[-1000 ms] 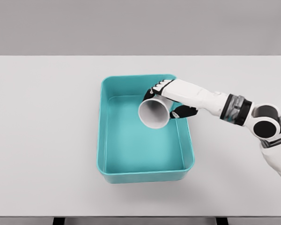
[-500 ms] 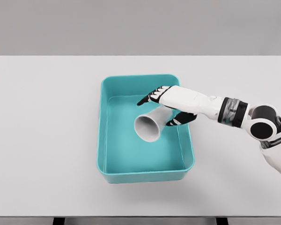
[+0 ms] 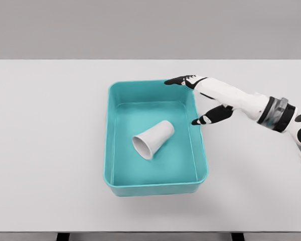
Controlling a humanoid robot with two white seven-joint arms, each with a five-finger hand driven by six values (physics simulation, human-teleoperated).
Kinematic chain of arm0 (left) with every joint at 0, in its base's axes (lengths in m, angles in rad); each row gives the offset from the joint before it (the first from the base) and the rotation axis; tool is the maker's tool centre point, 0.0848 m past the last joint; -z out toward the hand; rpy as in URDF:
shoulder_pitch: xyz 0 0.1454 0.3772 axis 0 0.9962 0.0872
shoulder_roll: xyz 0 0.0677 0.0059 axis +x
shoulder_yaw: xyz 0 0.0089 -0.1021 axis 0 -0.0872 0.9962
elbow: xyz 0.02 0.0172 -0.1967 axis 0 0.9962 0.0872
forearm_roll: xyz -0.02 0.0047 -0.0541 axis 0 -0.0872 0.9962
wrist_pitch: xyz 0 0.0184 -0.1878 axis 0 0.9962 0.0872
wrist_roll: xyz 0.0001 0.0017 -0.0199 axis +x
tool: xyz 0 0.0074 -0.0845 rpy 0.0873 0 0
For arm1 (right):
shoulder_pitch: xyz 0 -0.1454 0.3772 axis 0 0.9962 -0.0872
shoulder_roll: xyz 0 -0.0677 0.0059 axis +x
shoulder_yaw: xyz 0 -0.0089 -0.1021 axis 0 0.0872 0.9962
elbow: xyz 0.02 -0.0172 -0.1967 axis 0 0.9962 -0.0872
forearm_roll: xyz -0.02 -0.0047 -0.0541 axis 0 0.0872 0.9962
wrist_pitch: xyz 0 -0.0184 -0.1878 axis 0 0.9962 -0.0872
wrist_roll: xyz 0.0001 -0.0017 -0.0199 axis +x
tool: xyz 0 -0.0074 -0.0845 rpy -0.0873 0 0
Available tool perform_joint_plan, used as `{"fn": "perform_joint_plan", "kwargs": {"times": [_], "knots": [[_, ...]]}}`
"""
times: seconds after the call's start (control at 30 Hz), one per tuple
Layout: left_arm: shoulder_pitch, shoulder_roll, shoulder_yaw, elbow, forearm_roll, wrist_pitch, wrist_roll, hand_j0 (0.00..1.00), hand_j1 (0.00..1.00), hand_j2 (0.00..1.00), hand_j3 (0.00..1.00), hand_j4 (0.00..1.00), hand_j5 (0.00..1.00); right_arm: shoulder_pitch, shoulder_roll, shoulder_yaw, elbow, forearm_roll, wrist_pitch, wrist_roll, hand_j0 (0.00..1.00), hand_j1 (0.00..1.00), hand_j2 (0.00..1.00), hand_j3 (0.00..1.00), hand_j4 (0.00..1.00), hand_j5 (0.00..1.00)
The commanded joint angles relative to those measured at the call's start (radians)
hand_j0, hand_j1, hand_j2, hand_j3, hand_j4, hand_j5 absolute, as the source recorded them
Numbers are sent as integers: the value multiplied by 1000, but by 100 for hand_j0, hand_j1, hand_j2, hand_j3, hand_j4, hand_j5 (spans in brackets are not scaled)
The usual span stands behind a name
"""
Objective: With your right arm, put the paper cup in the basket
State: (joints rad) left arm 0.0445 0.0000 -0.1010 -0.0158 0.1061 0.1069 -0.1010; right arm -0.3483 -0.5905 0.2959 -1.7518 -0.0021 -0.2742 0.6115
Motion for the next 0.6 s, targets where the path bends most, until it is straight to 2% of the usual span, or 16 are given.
{"fn": "perform_joint_plan", "kwargs": {"times": [0.0,0.07,0.13,0.57], "knots": [[0,0,0,0,0,-1,0,100,100,100,100,100,100,0,-25,-89,0,-148,3,-1,100,100,100,100,100,100],[0,0,0,0,0,-1,0,100,100,100,100,100,100,86,-71,-150,-2,-168,-8,-1,100,100,100,100,100,100],[0,0,0,0,0,0,0,100,100,100,100,100,100,153,-81,-224,-2,-171,-43,-1,100,100,100,100,100,100],[0,0,0,0,0,0,0,100,100,100,100,100,100,184,-81,-250,-2,-171,-34,-1,100,100,100,100,100,100]]}}
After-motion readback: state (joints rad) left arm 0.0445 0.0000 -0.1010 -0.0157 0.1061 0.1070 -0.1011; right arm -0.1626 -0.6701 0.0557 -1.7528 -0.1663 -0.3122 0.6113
